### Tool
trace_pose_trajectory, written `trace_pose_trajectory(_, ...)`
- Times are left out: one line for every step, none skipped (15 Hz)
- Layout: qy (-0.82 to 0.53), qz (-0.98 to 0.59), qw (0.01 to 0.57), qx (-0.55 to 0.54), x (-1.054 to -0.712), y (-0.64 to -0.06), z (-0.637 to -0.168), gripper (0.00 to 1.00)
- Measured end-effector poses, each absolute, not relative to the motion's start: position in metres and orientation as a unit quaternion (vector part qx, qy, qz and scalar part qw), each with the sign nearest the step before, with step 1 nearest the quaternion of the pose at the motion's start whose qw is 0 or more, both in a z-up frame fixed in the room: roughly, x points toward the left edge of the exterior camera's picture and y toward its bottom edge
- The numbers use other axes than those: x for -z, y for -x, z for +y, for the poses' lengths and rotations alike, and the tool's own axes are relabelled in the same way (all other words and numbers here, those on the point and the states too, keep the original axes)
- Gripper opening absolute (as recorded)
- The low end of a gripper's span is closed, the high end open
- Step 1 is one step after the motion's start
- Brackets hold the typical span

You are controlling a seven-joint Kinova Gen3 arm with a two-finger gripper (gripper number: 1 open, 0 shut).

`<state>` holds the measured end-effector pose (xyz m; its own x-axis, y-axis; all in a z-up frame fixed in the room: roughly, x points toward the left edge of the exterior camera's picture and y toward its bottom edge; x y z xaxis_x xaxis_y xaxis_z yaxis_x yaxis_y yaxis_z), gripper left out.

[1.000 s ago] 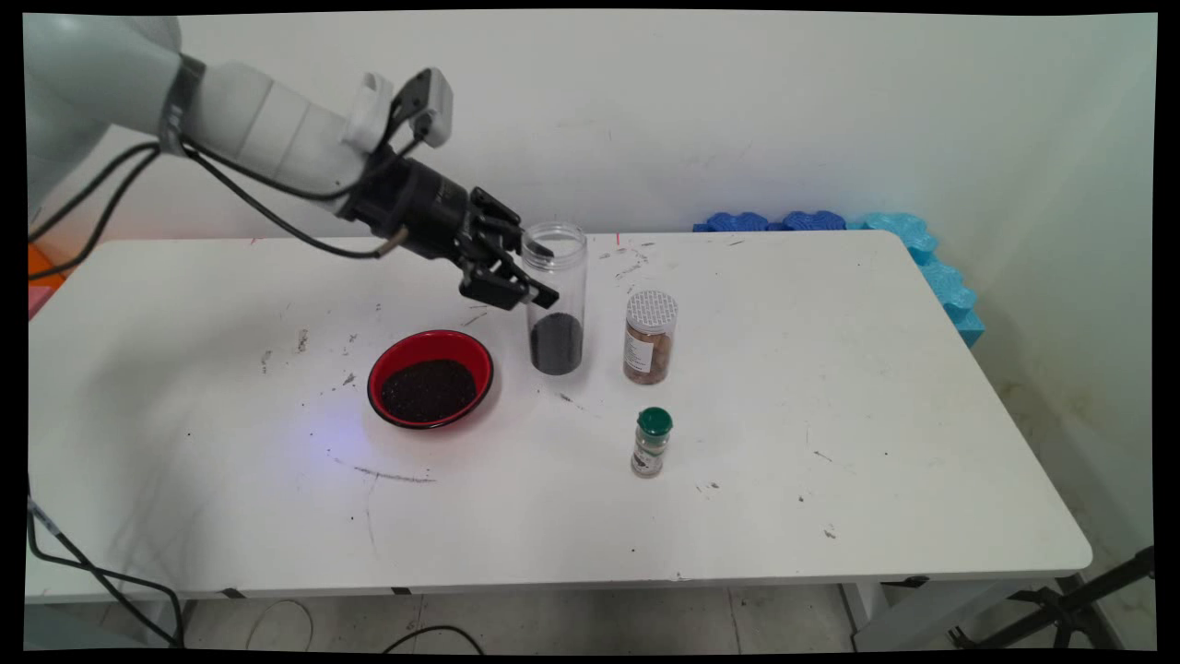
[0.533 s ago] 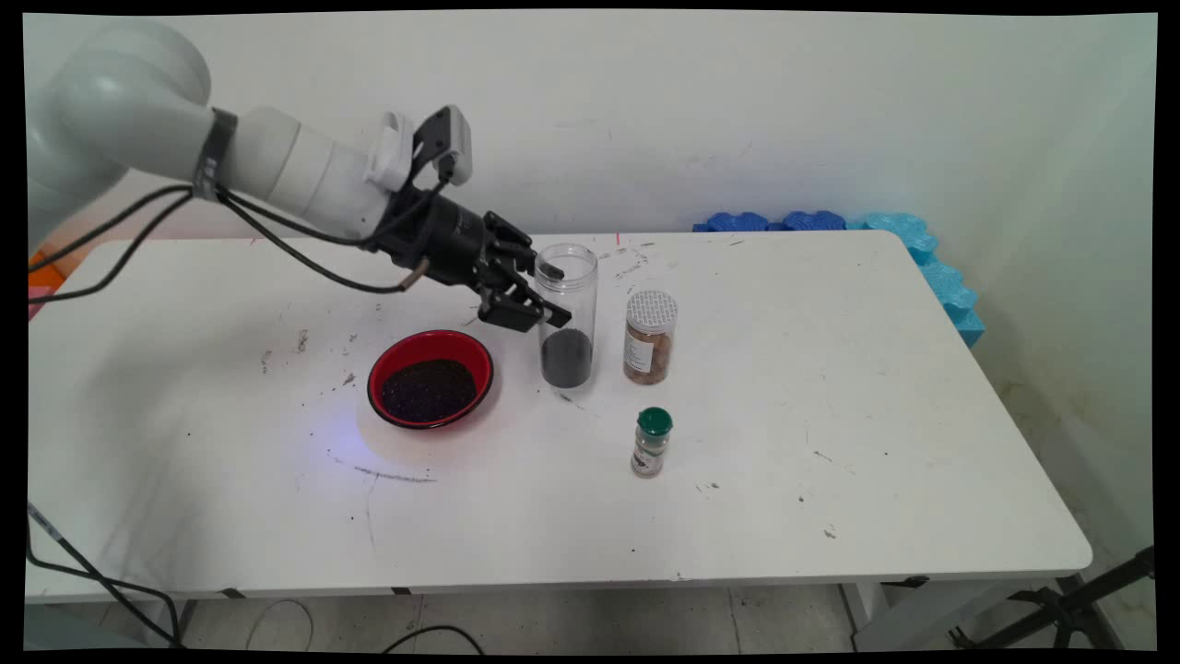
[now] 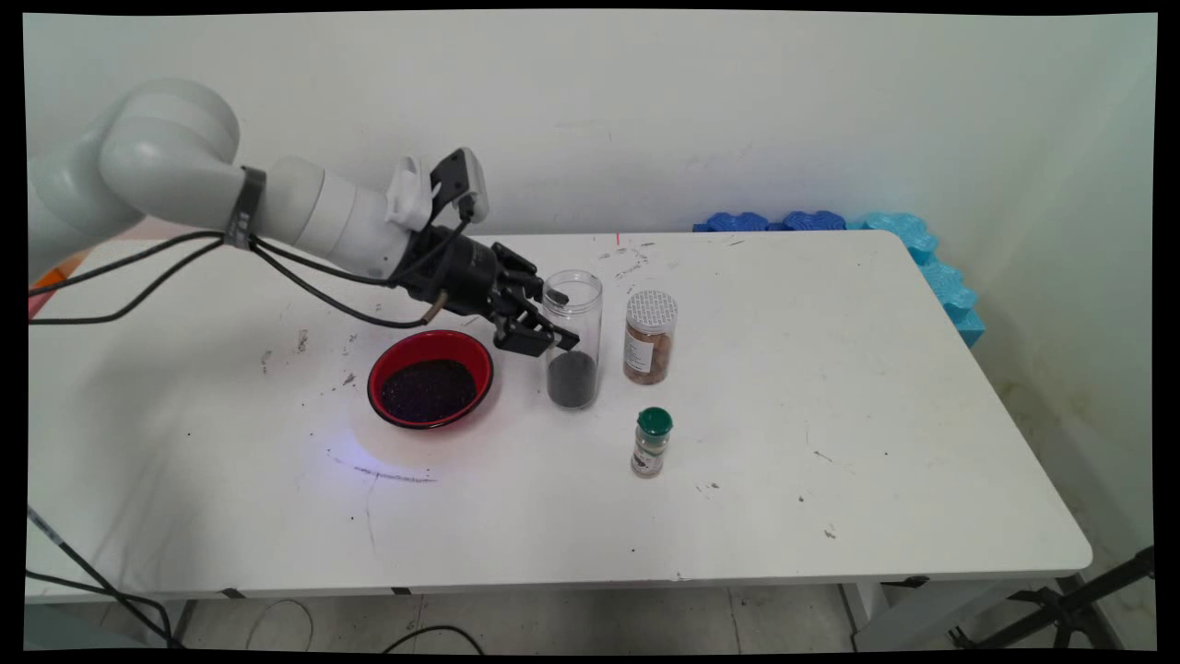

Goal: Place the picked object on the table

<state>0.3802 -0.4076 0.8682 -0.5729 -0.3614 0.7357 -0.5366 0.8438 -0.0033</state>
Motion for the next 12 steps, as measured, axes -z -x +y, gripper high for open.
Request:
trace_pose_trajectory(-0.258,-0.879,0.385,-0.114,-0.865,-0.38,-0.407,0.0)
trace_pose_trajectory(-0.261,-0.878,0.385,-0.114,-0.862,-0.379,-0.407,0.0)
trace_pose_trajectory(-0.264,-0.877,0.385,-0.113,-0.859,-0.378,-0.407,0.0)
trace_pose_trajectory(-0.266,-0.876,0.385,-0.113,-0.857,-0.378,-0.407,0.0)
trace_pose_trajectory(-0.268,-0.876,0.385,-0.113,-0.854,-0.378,-0.406,0.0)
trace_pose_trajectory(-0.269,-0.875,0.386,-0.113,-0.852,-0.377,-0.406,0.0)
trace_pose_trajectory(-0.27,-0.875,0.386,-0.112,-0.85,-0.377,-0.406,0.0)
trace_pose_trajectory(-0.271,-0.874,0.387,-0.112,-0.849,-0.376,-0.406,0.0)
trace_pose_trajectory(-0.271,-0.874,0.387,-0.112,-0.847,-0.376,-0.406,0.0)
trace_pose_trajectory(-0.272,-0.873,0.388,-0.113,-0.847,-0.376,-0.406,1.0)
trace_pose_trajectory(-0.273,-0.873,0.389,-0.115,-0.846,-0.376,-0.407,1.0)
trace_pose_trajectory(-0.273,-0.872,0.389,-0.116,-0.846,-0.376,-0.407,1.0)
